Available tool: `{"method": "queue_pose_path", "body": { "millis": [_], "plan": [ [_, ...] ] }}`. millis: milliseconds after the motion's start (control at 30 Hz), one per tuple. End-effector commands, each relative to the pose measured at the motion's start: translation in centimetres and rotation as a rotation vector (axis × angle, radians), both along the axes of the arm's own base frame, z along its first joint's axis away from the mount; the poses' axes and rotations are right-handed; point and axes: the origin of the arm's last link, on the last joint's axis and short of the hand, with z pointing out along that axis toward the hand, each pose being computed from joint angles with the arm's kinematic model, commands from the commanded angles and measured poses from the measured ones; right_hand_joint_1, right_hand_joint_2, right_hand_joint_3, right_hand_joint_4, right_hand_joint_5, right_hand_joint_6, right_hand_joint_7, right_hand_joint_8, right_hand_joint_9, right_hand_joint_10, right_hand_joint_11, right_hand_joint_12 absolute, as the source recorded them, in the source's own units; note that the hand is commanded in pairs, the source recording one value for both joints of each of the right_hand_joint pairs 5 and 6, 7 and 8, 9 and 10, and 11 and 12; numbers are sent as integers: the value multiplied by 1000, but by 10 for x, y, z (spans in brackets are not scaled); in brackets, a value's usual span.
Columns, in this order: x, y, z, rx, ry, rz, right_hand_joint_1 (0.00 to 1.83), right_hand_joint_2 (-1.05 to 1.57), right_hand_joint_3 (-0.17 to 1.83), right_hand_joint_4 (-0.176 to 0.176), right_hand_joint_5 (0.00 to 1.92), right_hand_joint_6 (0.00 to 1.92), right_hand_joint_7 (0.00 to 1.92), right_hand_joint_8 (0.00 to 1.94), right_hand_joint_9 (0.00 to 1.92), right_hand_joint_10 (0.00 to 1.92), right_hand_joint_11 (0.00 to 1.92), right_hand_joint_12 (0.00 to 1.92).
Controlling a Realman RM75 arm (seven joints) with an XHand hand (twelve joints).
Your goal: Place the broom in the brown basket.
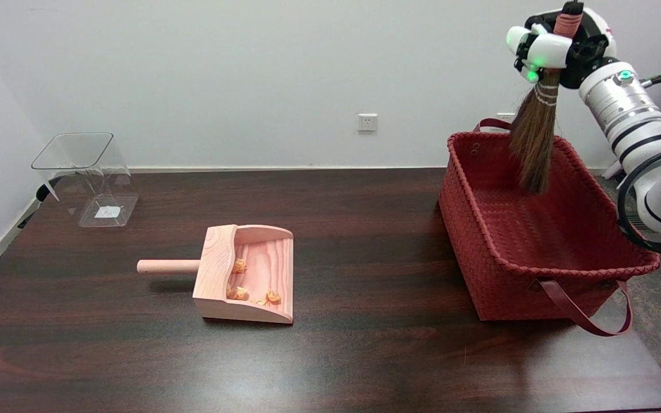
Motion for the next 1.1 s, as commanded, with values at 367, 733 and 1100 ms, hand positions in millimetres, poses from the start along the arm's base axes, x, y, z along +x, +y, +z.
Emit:
{"method": "queue_pose_path", "body": {
  "millis": [367, 733, 1100],
  "plan": [
    [-82, 17, -17, 106, -168, -225, 1360, 908, 920, 0, 1920, 1920, 1920, 1920, 1920, 1920, 1920, 1920],
    [-112, 20, -28, 90, -208, -276, 1359, 903, 914, 0, 1920, 1920, 1920, 1920, 1920, 1920, 1920, 1920],
    [-125, 21, -52, 79, -239, -275, 1369, 808, 932, 0, 1920, 1920, 1920, 1920, 1920, 1920, 1920, 1920]
  ]
}}
